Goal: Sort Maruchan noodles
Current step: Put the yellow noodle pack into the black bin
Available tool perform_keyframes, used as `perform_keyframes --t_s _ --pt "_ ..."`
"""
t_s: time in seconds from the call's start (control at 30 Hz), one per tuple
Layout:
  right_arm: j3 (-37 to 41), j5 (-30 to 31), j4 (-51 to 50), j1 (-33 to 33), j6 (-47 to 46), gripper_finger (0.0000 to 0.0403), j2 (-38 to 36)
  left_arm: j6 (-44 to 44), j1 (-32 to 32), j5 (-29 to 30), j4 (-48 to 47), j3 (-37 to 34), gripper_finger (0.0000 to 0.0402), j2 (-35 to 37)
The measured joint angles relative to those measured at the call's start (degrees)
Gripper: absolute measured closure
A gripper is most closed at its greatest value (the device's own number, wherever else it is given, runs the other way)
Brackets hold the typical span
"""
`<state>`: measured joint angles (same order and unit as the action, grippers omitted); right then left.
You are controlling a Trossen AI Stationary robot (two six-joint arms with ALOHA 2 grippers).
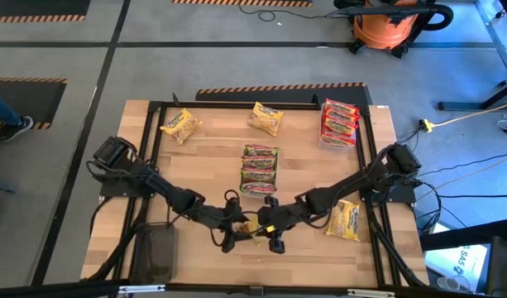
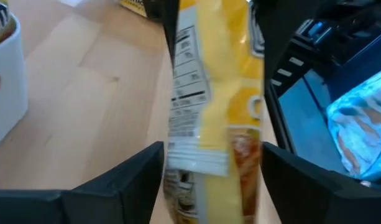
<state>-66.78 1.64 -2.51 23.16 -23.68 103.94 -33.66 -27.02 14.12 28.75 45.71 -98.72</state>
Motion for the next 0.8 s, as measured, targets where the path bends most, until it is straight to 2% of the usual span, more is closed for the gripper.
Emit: perform_keyframes --t_s 0.17,0.37,0.43,0.53,0.6,0.67,0.73,0.8 --pt "0.0 -1.2 0.0 -0.8 -0.5 0.0299 0.0 -0.2 0.8 -1.7 -1.2 0.0 0.0195 0.0" --pt "0.0 -1.2 2.4 -0.8 -0.4 0.0246 0.0 -0.4 0.8 -2.1 -2.4 0.0 0.0261 0.0" --pt "0.0 -2.1 0.6 -1.2 0.0 0.0221 -0.8 -0.1 0.6 -1.8 -2.7 0.0 0.0272 0.0" --pt "0.0 -7.9 -4.8 -2.5 -1.8 0.0191 -4.6 1.6 -0.2 -0.8 -2.8 0.0 0.0277 0.2" --pt "-0.1 -9.5 -9.5 -2.6 -3.3 0.0178 -7.2 2.3 -1.0 -0.2 -3.7 -0.1 0.0277 0.6" --pt "-0.1 -8.0 -14.1 -1.2 -3.5 0.0168 -9.0 2.4 -2.0 0.9 -4.5 -0.1 0.0278 1.2" --pt "0.7 -2.7 -15.7 1.6 -3.4 0.0164 -10.3 2.8 -3.3 2.7 -4.8 -0.4 0.0278 1.2" --pt "3.1 3.6 -13.3 4.5 -2.9 0.0163 -10.8 3.5 -5.0 5.4 -3.7 -1.3 0.0278 1.1"
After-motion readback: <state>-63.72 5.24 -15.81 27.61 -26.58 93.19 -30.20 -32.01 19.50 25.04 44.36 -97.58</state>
